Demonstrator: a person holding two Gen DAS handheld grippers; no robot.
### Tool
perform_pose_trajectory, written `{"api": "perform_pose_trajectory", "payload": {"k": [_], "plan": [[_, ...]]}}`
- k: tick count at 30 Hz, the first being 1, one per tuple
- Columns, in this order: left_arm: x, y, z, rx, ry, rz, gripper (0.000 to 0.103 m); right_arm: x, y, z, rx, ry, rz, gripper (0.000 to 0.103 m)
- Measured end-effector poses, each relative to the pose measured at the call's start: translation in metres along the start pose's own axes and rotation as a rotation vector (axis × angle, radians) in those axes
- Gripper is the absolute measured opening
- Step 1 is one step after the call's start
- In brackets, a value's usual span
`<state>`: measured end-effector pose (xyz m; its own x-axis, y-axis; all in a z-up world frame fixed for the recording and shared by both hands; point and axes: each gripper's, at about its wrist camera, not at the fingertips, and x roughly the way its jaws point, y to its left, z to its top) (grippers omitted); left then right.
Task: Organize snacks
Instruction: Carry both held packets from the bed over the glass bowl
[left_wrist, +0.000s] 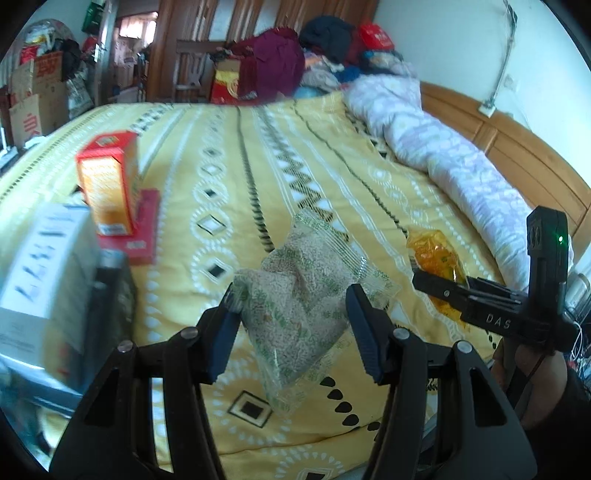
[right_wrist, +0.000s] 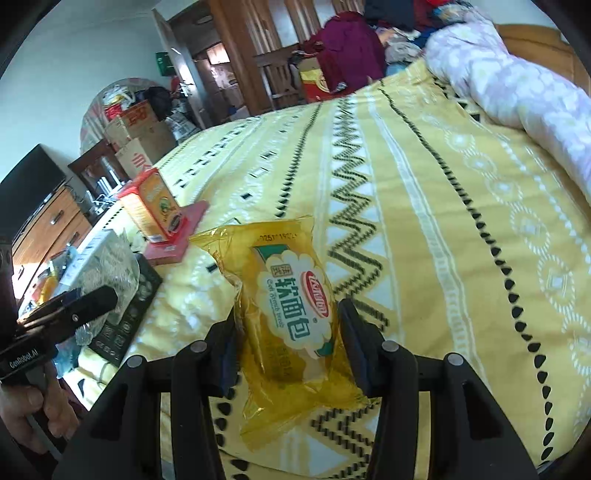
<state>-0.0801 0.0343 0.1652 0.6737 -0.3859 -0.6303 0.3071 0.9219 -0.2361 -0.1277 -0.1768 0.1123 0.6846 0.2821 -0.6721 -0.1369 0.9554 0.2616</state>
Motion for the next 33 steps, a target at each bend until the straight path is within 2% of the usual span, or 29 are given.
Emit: {"api": "perform_pose_trajectory", "payload": {"k": [7,16,25,33], "plan": [[-0.047,0.033,0.014,-0.051,-0.100,0.075,0.058,-0.011,0.059,0.030,-0.078,-0.051,0.071,0.052],[-0.103,0.107,0.022,-0.186,-0.198,0.209,0.058,-0.010,0.154,0.061,-0.170,-0.082,0.190,0.052],[-0.154,0.178,0.013,-0.313,-0.266,0.338,0.058,-0.002,0.246,0.068,-0.258,-0.070,0.283,0.052],[-0.182,0.209,0.014,-0.334,-0.305,0.409,0.058,0.004,0.328,0.075,-0.323,-0.069,0.366,0.052]]}}
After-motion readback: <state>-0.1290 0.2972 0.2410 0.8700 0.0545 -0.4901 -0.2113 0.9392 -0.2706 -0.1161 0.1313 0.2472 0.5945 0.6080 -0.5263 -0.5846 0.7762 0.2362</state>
